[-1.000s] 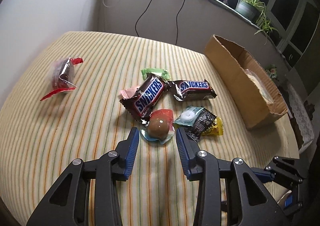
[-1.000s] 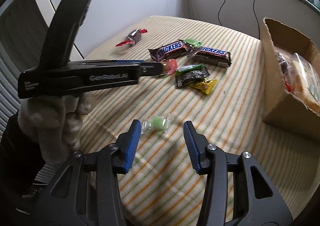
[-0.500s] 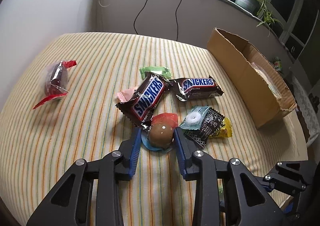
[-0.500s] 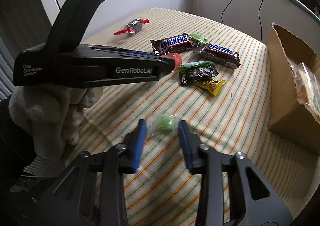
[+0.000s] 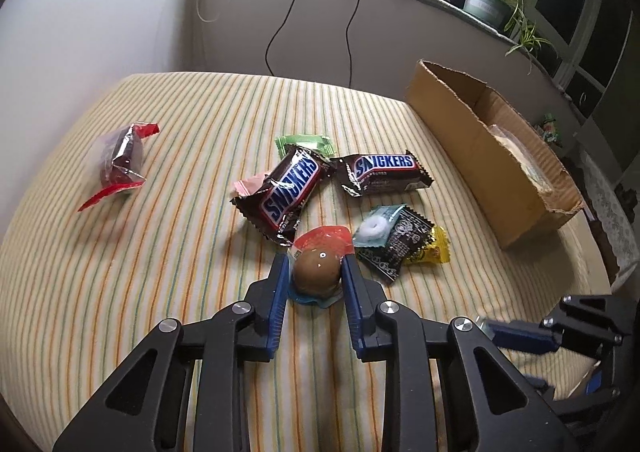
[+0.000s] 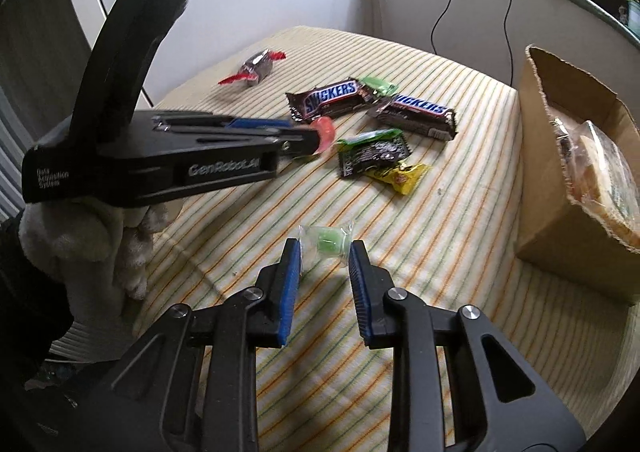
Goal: Organize snacks
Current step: 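Grasp the small green candy with the right tool while the left tool holds the egg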
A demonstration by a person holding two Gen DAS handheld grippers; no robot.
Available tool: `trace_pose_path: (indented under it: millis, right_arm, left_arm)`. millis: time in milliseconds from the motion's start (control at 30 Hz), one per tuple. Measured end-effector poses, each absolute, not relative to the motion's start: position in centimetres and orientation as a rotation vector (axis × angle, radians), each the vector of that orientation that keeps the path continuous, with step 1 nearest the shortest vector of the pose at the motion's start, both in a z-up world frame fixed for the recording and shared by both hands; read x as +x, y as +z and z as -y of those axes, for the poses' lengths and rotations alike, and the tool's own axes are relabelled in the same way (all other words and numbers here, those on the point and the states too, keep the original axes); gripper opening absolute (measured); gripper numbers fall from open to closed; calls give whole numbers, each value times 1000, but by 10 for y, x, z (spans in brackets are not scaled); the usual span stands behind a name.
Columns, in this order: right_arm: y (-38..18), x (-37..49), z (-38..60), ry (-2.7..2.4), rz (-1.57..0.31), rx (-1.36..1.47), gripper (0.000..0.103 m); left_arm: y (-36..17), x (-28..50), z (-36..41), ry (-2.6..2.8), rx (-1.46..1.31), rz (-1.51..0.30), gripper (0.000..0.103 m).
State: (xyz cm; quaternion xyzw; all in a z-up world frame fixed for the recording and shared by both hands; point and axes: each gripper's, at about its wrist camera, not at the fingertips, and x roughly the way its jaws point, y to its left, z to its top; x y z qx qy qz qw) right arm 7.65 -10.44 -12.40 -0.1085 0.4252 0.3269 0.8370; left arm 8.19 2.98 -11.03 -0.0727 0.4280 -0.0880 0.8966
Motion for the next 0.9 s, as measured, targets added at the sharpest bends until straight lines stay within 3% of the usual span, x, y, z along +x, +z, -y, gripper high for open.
trace_pose_path:
  millis: [900]
  right_arm:
    - [-64,122,201,523,-774,-94,26]
  left_arm:
    - [-63,111,22,-285,-129,-784,25]
